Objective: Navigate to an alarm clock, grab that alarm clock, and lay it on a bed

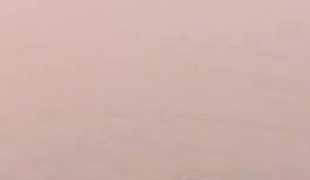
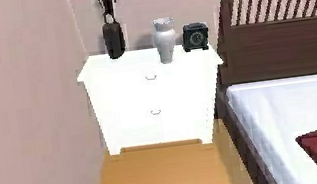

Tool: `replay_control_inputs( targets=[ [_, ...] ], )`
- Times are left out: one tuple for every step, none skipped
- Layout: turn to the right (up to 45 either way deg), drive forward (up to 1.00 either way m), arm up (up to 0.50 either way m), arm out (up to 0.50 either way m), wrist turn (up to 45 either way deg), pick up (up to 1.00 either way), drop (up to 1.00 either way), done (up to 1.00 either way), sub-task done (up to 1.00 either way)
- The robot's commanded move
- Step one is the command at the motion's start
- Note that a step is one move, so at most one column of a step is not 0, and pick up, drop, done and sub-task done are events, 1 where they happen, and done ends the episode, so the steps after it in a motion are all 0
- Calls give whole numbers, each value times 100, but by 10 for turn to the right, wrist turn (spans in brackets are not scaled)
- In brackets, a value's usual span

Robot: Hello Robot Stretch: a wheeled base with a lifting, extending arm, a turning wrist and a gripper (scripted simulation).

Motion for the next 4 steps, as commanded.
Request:
replay_control_inputs(
  targets=[
    [-450, 0, 0, 0, 0, 0, 0, 0, 0],
    [-450, 0, 0, 0, 0, 0, 0, 0, 0],
    [-450, 0, 0, 0, 0, 0, 0, 0, 0],
    [-390, 0, 0, 0, 0, 0, 0, 0, 0]
  ],
)
